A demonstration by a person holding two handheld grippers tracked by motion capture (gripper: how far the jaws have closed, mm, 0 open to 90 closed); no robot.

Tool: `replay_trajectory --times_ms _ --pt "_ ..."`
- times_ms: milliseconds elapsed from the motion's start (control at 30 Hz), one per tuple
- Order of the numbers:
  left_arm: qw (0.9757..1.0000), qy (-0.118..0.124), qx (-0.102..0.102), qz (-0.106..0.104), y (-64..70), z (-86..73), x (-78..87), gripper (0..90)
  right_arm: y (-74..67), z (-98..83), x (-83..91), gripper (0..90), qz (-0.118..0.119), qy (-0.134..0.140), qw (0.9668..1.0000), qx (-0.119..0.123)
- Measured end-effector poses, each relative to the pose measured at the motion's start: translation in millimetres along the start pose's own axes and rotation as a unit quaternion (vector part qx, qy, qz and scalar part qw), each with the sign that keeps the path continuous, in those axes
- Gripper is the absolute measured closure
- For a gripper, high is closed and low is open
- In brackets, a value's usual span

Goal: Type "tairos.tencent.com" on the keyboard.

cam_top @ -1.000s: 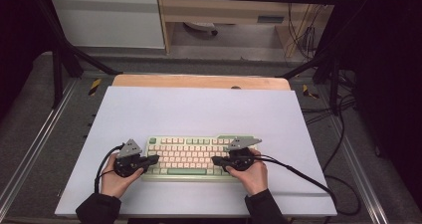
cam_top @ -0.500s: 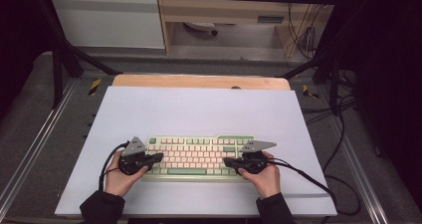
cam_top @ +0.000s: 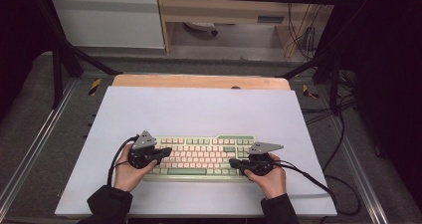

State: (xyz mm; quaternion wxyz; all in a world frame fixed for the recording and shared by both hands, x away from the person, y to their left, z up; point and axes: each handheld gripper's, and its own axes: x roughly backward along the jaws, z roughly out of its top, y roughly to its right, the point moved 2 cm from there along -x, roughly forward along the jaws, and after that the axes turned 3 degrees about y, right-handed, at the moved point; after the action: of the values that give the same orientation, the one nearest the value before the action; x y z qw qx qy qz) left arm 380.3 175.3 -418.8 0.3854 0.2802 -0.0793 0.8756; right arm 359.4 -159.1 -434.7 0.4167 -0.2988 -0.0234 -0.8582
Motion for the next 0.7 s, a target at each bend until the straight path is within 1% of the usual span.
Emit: replay_trajectory --times_ms 233,500,700 --pt "1.0 -0.01 -0.001 0.0 4.1 2.9 -15.4 89.7 1.8 -1.6 3.0 90.0 -0.001 0.003 1.0 -0.005" --pt "0.9998 -0.02 -0.006 -0.003 10.1 3.1 -28.5 89.7 1.9 -2.9 1.0 90.0 0.0 0.0 1.0 -0.005" --pt "0.9997 -0.022 -0.008 -0.003 12.5 3.9 -35.9 89.7 1.7 -3.3 0.9 90.0 0.001 0.0 1.0 -0.005"
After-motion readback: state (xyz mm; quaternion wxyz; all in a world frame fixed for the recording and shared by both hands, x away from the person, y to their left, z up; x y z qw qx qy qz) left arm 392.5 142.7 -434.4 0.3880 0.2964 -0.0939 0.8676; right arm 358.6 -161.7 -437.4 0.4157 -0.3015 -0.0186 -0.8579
